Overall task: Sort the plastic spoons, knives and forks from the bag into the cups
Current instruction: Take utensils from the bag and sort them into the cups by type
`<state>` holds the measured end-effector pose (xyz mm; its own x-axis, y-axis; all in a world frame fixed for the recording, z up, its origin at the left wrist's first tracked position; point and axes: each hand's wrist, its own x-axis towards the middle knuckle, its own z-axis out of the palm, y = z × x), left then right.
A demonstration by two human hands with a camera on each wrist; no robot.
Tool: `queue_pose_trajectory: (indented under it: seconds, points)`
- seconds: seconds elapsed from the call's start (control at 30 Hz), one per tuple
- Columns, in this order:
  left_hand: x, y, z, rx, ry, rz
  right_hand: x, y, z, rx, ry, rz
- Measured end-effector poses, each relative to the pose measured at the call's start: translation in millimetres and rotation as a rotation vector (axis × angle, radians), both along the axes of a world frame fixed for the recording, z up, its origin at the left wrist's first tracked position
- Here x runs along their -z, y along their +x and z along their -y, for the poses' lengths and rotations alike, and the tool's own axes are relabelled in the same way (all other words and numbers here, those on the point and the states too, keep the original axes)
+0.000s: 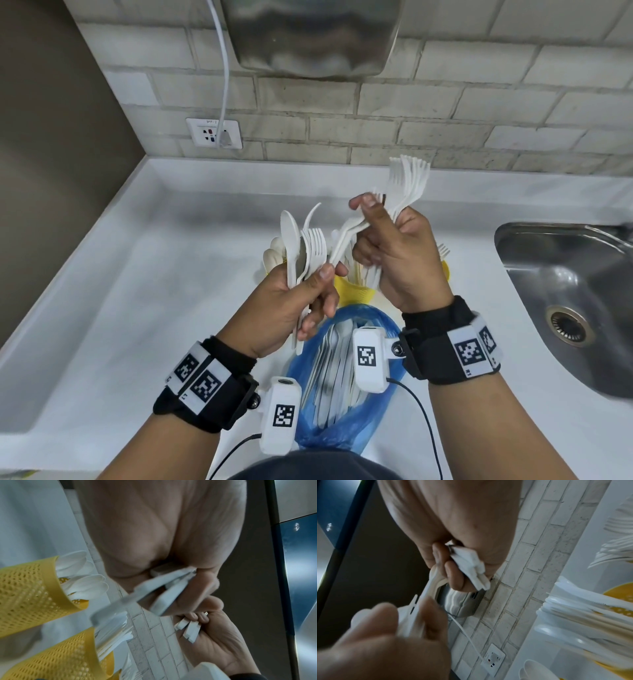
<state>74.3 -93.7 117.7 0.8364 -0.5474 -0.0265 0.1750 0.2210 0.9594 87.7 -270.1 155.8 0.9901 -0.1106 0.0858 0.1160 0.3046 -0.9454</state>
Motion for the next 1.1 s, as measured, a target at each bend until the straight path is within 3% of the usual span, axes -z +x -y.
queue_pose_trajectory:
  seconds: [0.17,0.4,0.5,0.63,0.7,0.77,0.87,1.1]
  points:
    - [1.7,3.0,1.3,-0.106,0.065,0.002,3.9,3.1,0.3,0.034,0.047,-0.008]
    - [0.6,2.0,2.4,-0.093,0.116,0.055,6.9,-8.8,-20.9,0.0,-0.019,-0.063]
    - [-1.1,1.6,0.8,-0.074,0.127,0.055,5.3,-2.8,-15.3,0.048,0.141,-0.093]
    - [-3.0,0.0,0.2,-0.018,0.119,0.052,-1.8,7.6,-3.3,0.151,0.492,-0.141]
    - [-3.9,-0.2,-0.9,0.002,0.113,0.043,-4.4,12.3,2.3,0.191,0.542,-0.139]
    - [-4.6,0.6,-2.1,0.006,0.104,0.02,-6.0,14.9,6.2,0.208,0.46,-0.112]
    - [-5.7,2.1,-3.2,0.056,0.065,-0.028,-6.1,12.3,6.7,0.166,0.157,-0.083]
    - [-9.8,1.8,-3.5,0.234,-0.013,-0.125,0.3,3.0,-2.0,-0.196,-0.115,-0.028]
